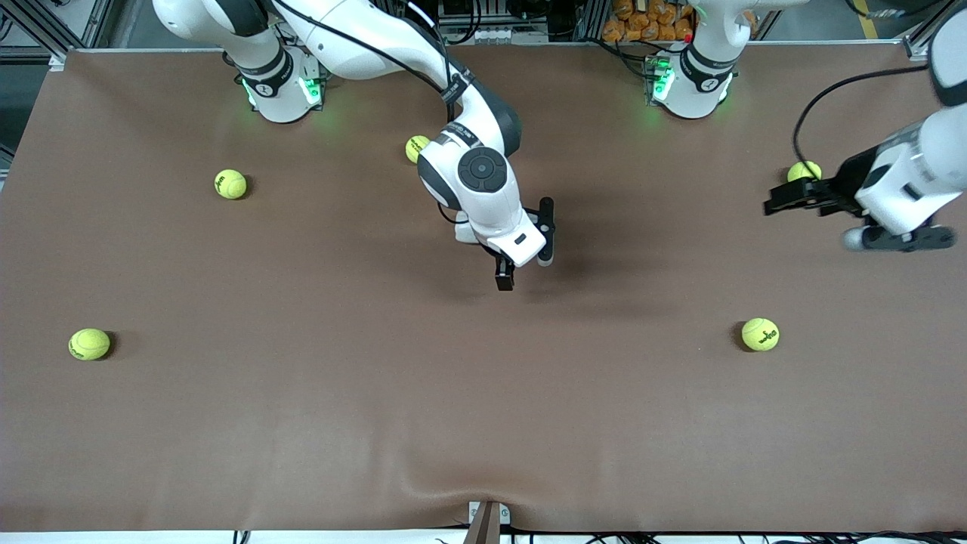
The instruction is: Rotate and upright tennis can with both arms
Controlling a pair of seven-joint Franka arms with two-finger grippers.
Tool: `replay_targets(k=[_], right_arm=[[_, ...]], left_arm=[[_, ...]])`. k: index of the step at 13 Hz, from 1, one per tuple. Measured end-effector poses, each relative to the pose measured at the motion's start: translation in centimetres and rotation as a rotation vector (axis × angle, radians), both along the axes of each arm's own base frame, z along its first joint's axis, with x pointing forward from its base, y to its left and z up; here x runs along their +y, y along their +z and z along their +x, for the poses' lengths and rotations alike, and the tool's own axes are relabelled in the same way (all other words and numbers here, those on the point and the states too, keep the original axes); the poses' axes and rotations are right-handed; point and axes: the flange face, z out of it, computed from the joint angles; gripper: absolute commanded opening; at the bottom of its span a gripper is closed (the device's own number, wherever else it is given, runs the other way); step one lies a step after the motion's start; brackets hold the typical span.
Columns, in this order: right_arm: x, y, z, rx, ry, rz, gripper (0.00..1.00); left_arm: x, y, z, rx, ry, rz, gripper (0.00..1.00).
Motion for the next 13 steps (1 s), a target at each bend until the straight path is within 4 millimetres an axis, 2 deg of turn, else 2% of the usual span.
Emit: replay_targets(k=[3, 6, 8, 10, 13], right_arm=[[-1.6, 0.8, 2.1, -0.014, -0.036, 0.007, 1.0], [-6.1, 2.6, 6.8, -0.039, -0.121, 0.027, 1.0], [-9.3, 5.5, 9.5, -0.067, -0.176, 0.051, 1.0], [-13.1, 8.7, 11.9, -0.088, -0.235, 0.067, 1.0], [-21.6, 12.1, 16.1, -0.1, -0.357, 0.071, 1.0]], left_arm=[[-1.3, -4.5, 0.6, 0.093, 0.012, -0.079, 1.0], [-3.5, -8.6, 0.9, 0.191, 0.04, -0.211, 1.0], [-4.6, -11.7, 0.9, 0.267, 0.078, -0.303, 1.0], [-5.5, -14.4, 1.2, 0.33, 0.127, -0.403, 1.0], [-7.0, -18.1, 1.8, 0.418, 0.205, -0.544, 1.0]])
